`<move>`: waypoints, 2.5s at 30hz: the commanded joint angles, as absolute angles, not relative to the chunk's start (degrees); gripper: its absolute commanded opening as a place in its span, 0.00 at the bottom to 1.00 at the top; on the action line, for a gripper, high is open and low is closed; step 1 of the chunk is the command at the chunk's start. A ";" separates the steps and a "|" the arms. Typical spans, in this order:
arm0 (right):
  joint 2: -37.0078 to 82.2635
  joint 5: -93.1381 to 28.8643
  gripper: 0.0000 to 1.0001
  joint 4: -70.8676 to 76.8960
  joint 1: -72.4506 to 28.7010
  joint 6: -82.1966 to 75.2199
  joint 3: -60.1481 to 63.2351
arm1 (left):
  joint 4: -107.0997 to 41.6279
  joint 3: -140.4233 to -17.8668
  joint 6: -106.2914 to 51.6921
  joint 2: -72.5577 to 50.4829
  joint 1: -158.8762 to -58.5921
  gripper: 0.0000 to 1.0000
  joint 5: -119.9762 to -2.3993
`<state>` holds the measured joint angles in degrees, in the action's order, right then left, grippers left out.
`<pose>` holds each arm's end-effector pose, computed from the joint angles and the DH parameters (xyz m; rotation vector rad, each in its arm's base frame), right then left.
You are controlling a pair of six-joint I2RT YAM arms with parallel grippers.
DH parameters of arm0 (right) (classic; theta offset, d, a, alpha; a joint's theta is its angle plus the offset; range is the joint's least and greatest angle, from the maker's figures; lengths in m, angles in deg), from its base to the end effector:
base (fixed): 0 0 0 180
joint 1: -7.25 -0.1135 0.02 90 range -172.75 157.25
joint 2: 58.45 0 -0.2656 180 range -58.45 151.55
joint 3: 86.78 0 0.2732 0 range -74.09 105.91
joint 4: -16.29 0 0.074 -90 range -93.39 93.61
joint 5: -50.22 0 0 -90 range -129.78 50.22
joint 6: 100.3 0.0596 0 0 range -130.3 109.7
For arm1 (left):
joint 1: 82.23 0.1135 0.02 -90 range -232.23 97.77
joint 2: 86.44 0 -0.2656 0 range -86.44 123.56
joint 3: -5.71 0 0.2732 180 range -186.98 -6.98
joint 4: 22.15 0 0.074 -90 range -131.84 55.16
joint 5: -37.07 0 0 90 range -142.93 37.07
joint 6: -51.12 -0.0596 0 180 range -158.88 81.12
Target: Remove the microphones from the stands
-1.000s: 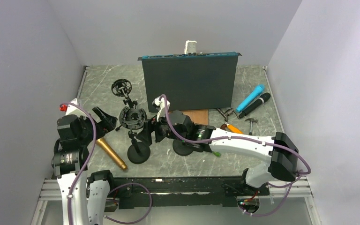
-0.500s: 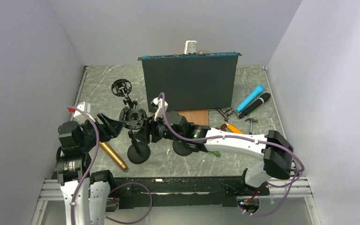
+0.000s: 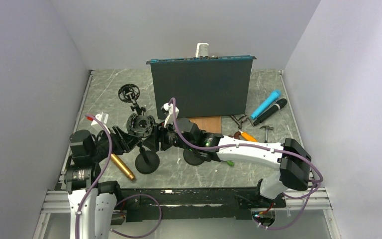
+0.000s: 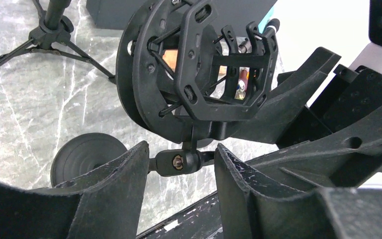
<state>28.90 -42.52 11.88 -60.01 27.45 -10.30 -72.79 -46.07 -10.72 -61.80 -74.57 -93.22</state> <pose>0.1591 0.3723 0.2921 -0.4800 1.9676 1.1971 0.1352 -0.0207 0.3012 -0.1524 1.9861 -0.9250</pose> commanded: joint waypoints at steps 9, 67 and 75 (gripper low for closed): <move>26.65 -44.23 0.58 14.07 -60.07 27.40 -10.32 | -69.04 -42.72 -10.89 -58.67 -74.81 0.40 -96.28; -4.74 -90.89 1.00 -27.35 -58.82 11.03 1.10 | -57.53 -67.86 -10.59 -52.31 -76.48 0.92 -107.80; -16.78 -97.13 1.00 -36.07 -58.79 12.46 2.82 | -51.08 -72.95 -9.61 -50.69 -76.55 0.93 -105.48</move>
<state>-12.32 -91.41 -30.04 -58.88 11.76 0.69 -58.63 -70.11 -10.74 -51.16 -76.34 -104.74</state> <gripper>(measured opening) 0.996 0.926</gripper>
